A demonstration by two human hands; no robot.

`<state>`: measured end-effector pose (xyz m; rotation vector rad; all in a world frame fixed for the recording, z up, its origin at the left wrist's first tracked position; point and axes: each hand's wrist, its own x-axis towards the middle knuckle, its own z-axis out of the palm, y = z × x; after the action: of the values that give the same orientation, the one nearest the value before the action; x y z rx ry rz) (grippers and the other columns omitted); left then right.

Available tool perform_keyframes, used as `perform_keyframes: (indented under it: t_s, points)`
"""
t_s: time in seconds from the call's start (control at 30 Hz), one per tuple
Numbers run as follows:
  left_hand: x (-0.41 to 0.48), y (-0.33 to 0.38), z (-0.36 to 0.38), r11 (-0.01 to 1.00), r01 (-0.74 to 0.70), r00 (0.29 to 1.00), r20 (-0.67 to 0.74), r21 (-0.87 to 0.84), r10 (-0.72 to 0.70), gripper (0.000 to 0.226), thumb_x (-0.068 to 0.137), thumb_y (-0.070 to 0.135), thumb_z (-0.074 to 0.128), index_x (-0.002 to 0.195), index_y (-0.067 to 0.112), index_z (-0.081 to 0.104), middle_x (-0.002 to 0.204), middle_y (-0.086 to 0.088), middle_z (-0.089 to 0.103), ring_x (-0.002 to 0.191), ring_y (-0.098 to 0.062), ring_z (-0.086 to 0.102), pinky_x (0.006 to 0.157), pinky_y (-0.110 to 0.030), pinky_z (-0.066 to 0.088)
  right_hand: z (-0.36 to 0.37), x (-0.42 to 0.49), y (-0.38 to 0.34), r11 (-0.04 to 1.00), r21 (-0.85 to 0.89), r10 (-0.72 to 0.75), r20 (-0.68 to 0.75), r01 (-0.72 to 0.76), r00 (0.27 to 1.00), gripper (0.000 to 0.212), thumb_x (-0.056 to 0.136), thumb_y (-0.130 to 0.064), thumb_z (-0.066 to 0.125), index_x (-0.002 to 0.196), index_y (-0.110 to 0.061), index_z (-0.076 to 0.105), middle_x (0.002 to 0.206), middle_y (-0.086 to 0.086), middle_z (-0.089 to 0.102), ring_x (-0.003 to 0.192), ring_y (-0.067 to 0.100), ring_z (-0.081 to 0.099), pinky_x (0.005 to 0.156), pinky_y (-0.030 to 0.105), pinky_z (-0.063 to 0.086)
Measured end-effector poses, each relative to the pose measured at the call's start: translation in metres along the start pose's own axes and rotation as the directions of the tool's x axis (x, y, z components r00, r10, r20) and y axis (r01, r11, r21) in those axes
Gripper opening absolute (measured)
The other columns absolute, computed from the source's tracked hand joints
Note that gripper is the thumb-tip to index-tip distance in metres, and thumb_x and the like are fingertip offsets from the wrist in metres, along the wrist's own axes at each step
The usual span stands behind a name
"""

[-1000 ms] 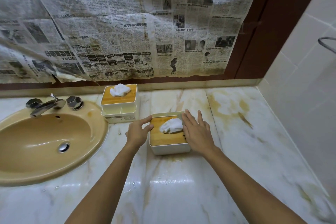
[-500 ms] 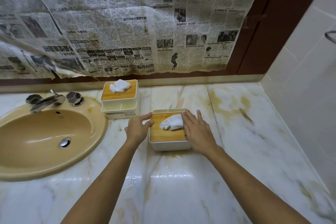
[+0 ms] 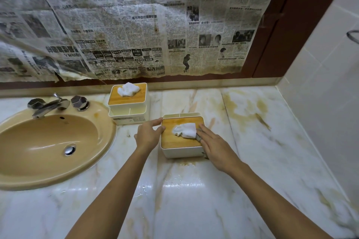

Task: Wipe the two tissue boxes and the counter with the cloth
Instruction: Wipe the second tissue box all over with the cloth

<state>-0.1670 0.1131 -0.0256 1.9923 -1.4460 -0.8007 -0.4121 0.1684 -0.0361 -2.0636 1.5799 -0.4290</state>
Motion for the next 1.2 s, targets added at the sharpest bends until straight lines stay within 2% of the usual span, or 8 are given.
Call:
perform_keyframes:
  t_s: [0.27,0.47,0.6,0.73,0.9,1.0,1.13,1.2]
  points:
    - [0.000,0.002,-0.001,1.000,-0.018,1.000,0.006,0.013,0.018,0.033,0.095,0.033,0.065,0.128,0.034,0.066,0.129,0.010,0.067,0.130,-0.021,0.051,0.106,-0.054,0.029,-0.015,0.060,0.001,0.998,0.031,0.054,-0.076,-0.052,0.996,0.042,0.106,-0.018,0.032,0.146,-0.017,0.048,0.158,0.001,0.036,0.140,0.023,0.041,0.114,0.034,0.032]
    - [-0.002,-0.003,-0.007,0.996,-0.089,0.987,0.129,-0.022,0.091,0.062,0.086,0.056,0.065,0.141,0.029,0.055,0.137,0.005,0.062,0.134,-0.024,0.049,0.109,-0.056,0.035,-0.023,0.067,-0.003,0.916,0.359,0.267,-0.218,-0.177,0.939,0.036,0.106,-0.017,0.032,0.131,-0.013,0.058,0.133,0.004,0.056,0.100,0.013,0.054,0.067,-0.001,0.039]
    - [-0.010,-0.001,-0.022,0.976,-0.171,0.918,0.382,0.132,0.109,0.134,0.049,0.083,0.075,0.158,0.033,0.017,0.155,0.001,0.039,0.145,-0.026,0.027,0.115,-0.057,0.026,-0.024,0.062,0.006,0.942,0.283,0.216,-0.107,-0.178,0.971,0.037,0.106,-0.019,0.033,0.134,-0.015,0.056,0.131,0.004,0.061,0.112,0.019,0.057,0.087,0.021,0.043]
    - [-0.016,0.004,-0.025,0.902,-0.307,0.884,0.443,0.303,0.152,0.137,0.056,0.056,0.090,0.159,0.034,0.003,0.158,-0.006,0.032,0.146,-0.030,0.019,0.115,-0.051,0.022,-0.032,0.056,0.010,0.951,0.256,0.196,-0.064,-0.173,0.979,0.035,0.105,-0.020,0.034,0.125,-0.019,0.063,0.117,0.001,0.066,0.108,0.023,0.060,0.089,0.033,0.050]
    - [-0.003,0.001,-0.030,0.883,-0.346,0.893,0.401,0.318,0.205,0.140,0.047,0.061,0.091,0.158,0.039,0.009,0.150,-0.001,0.047,0.141,-0.028,0.032,0.112,-0.051,0.029,-0.043,0.049,0.005,0.942,0.253,0.234,-0.021,-0.221,0.972,0.033,0.102,-0.025,0.035,0.112,-0.022,0.066,0.095,0.004,0.066,0.086,0.027,0.065,0.075,0.049,0.059]
    - [0.006,-0.007,-0.041,0.878,-0.327,0.922,0.323,0.348,0.215,0.124,0.044,0.060,0.092,0.151,0.035,0.035,0.127,0.009,0.062,0.124,-0.020,0.050,0.102,-0.047,0.042,-0.046,0.035,0.004,0.954,0.197,0.230,0.002,-0.225,0.973,0.029,0.100,-0.029,0.040,0.097,-0.019,0.068,0.087,0.005,0.068,0.082,0.027,0.066,0.075,0.049,0.058]
    - [0.017,-0.016,-0.050,0.927,-0.245,0.949,0.264,0.285,0.170,0.062,0.068,0.035,0.090,0.123,0.027,0.065,0.097,0.014,0.069,0.102,-0.015,0.062,0.089,-0.040,0.051,-0.052,0.011,-0.002,0.939,0.235,0.202,0.213,-0.251,0.956,0.030,0.099,-0.022,0.043,0.093,-0.014,0.071,0.090,0.006,0.071,0.077,0.021,0.067,0.064,0.035,0.058]
    - [0.021,-0.018,-0.045,0.955,-0.209,0.962,0.219,0.209,0.162,0.042,0.083,0.028,0.079,0.122,0.023,0.067,0.091,0.015,0.070,0.101,-0.016,0.066,0.089,-0.041,0.053,-0.048,0.009,-0.006,0.943,0.253,0.191,0.120,-0.216,0.974,0.029,0.100,-0.023,0.042,0.098,-0.017,0.070,0.096,0.002,0.070,0.085,0.020,0.066,0.072,0.038,0.059]
